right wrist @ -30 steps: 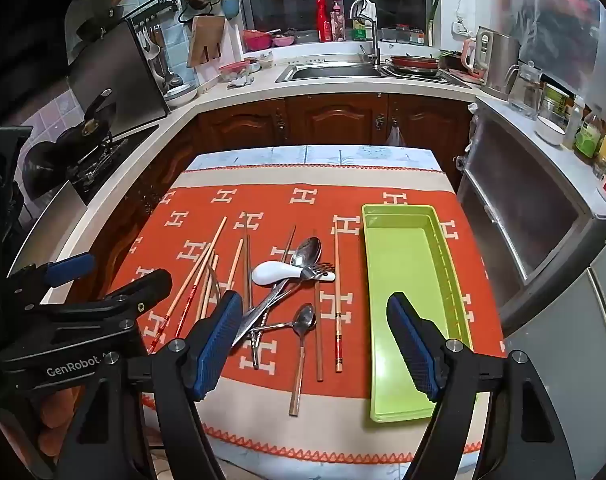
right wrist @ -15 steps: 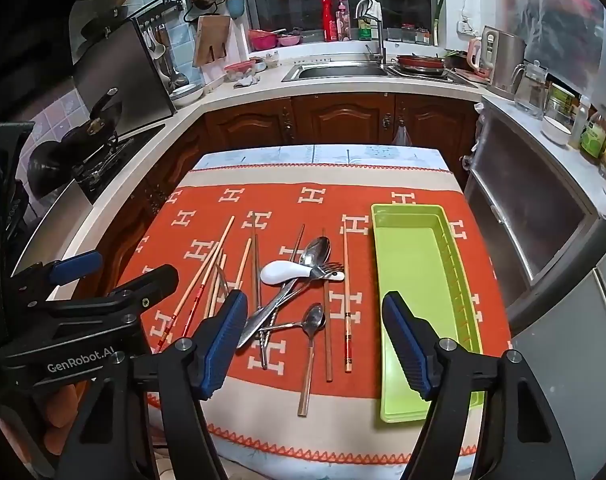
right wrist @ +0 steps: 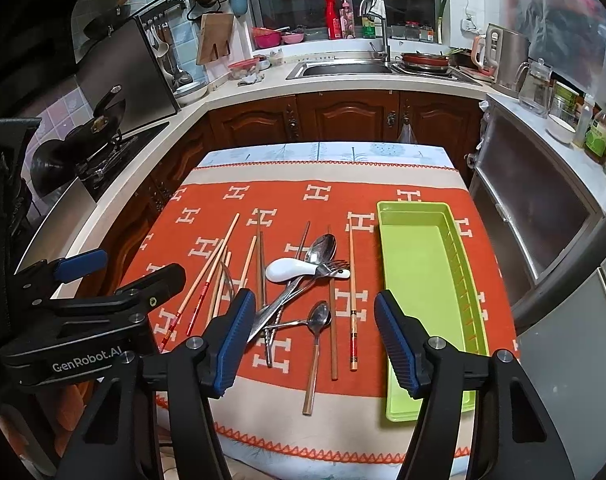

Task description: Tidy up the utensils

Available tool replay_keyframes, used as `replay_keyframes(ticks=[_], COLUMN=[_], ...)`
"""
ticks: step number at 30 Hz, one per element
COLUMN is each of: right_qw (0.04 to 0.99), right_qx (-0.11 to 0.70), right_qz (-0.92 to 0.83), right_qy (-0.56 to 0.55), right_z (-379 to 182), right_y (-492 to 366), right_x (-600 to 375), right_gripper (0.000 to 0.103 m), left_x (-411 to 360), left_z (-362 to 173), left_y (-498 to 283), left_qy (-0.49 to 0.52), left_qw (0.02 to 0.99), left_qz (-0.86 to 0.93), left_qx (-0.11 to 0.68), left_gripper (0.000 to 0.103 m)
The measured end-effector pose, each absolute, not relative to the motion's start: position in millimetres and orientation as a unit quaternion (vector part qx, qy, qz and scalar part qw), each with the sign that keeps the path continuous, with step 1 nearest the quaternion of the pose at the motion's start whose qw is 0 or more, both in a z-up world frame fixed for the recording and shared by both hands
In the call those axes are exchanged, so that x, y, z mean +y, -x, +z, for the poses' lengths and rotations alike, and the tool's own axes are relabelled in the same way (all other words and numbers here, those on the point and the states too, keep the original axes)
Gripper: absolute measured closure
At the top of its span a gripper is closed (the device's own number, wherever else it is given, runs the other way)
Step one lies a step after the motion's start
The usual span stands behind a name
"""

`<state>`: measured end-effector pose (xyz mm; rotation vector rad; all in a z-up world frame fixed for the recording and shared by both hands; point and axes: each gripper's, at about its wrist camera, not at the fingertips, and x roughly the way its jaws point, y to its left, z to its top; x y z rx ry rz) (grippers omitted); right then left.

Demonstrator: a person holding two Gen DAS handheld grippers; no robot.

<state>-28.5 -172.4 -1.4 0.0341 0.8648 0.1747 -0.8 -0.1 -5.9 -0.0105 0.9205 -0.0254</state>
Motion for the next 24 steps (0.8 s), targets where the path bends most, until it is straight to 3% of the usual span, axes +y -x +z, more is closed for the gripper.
replay_keyframes(ticks=[24], right_qw=[0.902], right_qx=[0.420], right_qz=[0.095], right_qy=[-0.015], right_z=[-4.9], right_y=[28.9], right_x=[-164.0], right_gripper=[0.051], left_x=[2.4], left_z=[-5.1], left_y=[0.9], left_qy=[0.005], left_qw=[0.894], left_qz=[-0.012], left_qx=[0.447], left_gripper=[0.004])
